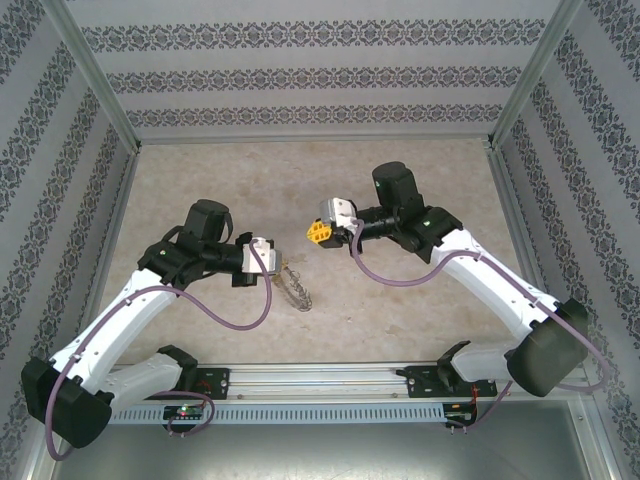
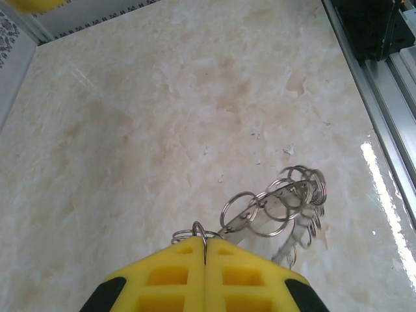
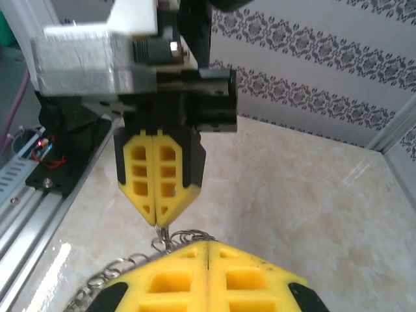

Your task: Put the keys on the keyring

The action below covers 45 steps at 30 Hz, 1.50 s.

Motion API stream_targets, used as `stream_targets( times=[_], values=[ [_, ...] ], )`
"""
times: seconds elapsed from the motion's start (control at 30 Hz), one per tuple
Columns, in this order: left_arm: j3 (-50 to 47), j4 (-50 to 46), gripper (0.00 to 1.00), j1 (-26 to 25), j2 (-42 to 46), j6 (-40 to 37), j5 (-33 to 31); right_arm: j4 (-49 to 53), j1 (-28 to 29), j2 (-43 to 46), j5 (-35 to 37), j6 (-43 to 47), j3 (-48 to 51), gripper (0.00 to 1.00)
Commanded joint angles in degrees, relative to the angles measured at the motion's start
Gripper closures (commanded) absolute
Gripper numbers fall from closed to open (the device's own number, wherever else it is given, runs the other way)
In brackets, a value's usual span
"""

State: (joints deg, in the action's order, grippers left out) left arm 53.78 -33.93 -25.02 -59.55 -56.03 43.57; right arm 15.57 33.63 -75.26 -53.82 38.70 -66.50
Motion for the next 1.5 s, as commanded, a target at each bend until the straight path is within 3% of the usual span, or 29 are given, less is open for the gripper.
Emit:
stream_targets(
  times=[0.0,0.03,0.1,0.17,0.57,0.93,1.47],
  values=[
    [-0.19,4.4,1.0,-0.03,1.15,2.11,1.34,-2.79,0.36,0.51,-3.02,-1.82,0.83,1.0],
    [0.06,3.96,1.0,0.0,1.29,1.71,1.65,-0.35,0.45,0.43,-2.02,0.53,0.35,1.0],
    [0.86,2.61,1.0,0.04,1.5,0.5,2.75,3.08,0.94,0.29,0.47,4.97,-0.03,0.88],
    [1.87,0.77,1.0,-0.01,1.38,-0.91,4.41,5.82,1.65,0.04,1.7,9.89,-0.25,0.82],
    [8.54,-8.48,1.0,0.03,-2.56,-7.4,11.29,14.1,4.93,-5.58,2.89,31.68,-4.12,0.73],
    [10.65,-11.81,1.0,-1.3,-5.12,-10.84,15.04,19.59,6.69,-8.39,2.18,34.27,-8.39,0.68],
    [12.7,-14.31,1.0,-3.63,-6.27,-13.76,13.47,28.6,9.48,-10.05,2.53,39.39,-9.32,0.65]
  ],
)
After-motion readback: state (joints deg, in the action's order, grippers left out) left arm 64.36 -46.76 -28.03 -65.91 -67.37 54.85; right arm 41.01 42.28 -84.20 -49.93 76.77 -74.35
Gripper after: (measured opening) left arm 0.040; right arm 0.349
